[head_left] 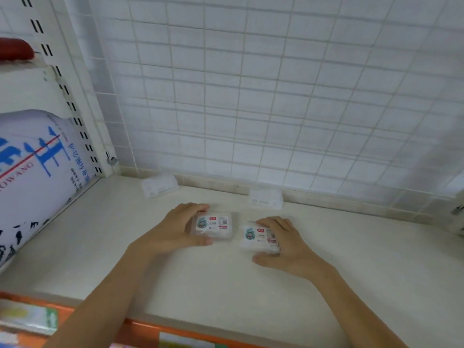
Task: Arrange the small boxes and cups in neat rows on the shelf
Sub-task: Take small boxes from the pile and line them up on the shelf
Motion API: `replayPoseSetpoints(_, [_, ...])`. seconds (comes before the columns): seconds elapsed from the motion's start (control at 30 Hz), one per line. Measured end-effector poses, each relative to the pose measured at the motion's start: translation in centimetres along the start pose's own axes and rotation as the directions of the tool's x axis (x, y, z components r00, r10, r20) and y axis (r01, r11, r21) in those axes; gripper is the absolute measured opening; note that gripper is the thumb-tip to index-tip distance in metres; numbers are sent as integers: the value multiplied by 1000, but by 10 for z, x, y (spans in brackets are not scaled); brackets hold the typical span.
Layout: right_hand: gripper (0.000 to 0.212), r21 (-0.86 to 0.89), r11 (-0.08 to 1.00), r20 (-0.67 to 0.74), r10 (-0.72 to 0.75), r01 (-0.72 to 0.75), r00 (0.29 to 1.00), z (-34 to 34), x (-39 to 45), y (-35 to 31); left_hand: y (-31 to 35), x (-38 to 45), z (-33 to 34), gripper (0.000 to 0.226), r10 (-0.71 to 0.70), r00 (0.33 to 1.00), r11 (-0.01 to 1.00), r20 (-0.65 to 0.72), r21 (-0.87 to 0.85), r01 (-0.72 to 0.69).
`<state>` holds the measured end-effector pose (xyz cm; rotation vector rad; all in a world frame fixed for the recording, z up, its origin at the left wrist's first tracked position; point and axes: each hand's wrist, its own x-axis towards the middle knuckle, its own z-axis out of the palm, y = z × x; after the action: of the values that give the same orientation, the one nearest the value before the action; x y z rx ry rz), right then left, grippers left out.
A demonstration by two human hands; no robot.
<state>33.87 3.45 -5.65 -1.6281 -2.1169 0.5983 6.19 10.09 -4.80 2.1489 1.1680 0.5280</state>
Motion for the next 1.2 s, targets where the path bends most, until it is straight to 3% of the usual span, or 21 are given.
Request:
replayPoseSetpoints(0.1, [74, -26, 999, -48, -39, 38, 998, 2, -1, 2, -2, 2, 4, 99, 6, 1000, 998, -3, 69, -6])
replayPoseSetpoints(0.2, [74, -39, 998, -59, -45, 43, 997, 3, -1, 2, -3, 3, 8, 87, 49, 999, 989, -16, 143, -47])
replayPoseSetpoints(0.33, [77, -40, 999, -91, 3, -6, 996, 3, -3, -4, -1, 4, 12, 82, 86, 996, 991, -38, 103, -82])
replayPoseSetpoints(0.43, [80, -6, 998, -110, 57, -58, 992, -3, -10, -10, 5, 9, 14, 79, 110, 991, 982, -79, 164, -95])
replayPoseSetpoints(0.57, [70, -68, 990, -277, 100, -123, 956, -19, -34, -24, 20, 23, 11, 84, 253, 959, 951, -125, 212, -224])
replayPoseSetpoints(0.7, [67, -133, 961, -502, 145, -242, 852, -36, -82, -37, 59, 40, 16, 83, 405, 908, 911, -106, 133, -390])
replayPoseSetpoints(0.83, [69, -124, 902, -670, 231, -413, 706, -40, -147, -50, 116, 43, 43, 72, 525, 851, 851, -11, -13, -525])
replayPoseSetpoints(1.07, [72, 98, 756, -784, 459, -647, 417, -20, -266, -72, 199, -1, 126, 77, 677, 731, 733, 86, -166, -659])
replayPoseSetpoints(1.2, [69, 175, 674, -801, 522, -718, 294, -9, -338, -77, 234, -26, 176, 77, 752, 640, 659, 158, -211, -722])
